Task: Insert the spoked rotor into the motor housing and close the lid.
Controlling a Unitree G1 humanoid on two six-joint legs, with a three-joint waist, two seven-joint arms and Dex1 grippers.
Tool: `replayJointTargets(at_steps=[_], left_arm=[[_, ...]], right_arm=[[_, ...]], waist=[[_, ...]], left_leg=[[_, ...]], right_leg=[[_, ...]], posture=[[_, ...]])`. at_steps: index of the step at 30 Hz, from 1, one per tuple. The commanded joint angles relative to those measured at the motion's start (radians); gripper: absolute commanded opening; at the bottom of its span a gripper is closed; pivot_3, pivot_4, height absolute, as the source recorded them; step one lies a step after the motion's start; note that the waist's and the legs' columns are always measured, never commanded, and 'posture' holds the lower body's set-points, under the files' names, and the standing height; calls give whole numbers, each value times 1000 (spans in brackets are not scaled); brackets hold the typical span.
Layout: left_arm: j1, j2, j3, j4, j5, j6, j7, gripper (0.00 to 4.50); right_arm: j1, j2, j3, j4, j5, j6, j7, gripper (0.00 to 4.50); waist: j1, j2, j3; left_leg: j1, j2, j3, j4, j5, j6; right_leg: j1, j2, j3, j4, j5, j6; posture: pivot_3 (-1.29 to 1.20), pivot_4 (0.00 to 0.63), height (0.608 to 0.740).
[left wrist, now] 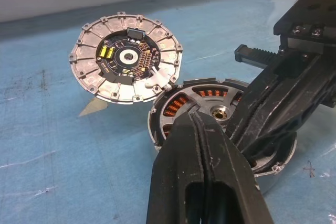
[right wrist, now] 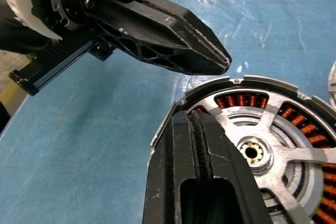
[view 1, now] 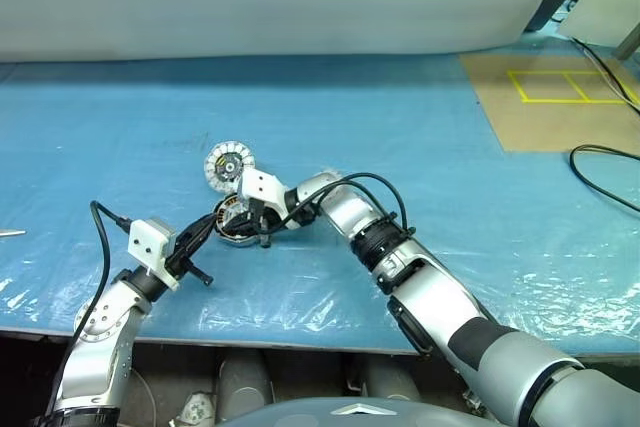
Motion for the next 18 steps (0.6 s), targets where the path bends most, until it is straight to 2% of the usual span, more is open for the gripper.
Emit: replayJointTargets(at_steps=[1,10,18], left_arm=[[-2,3,2,-16,0,-20,-2,0],[-14,8,1,-11,-2,-13,-5,0],[-21,11,6,-10,-3,-9,-6,0]], right_arm=[[30,-28,62,-21,-32,43,51,23],[69,-86,116,-165,2,157,163,23],[23,-48,37,-120,45,142,58,23]], waist=[[0,0,0],[1,0,0],[0,0,0]], left_leg=[[0,0,0,0,0,0],[0,0,0,0,0,0],[0,0,0,-1,0,0]], right_leg=[[0,0,0,0,0,0],[0,0,0,0,0,0],[0,0,0,0,0,0]], posture=[[0,150,740],[0,150,740],[0,150,740]])
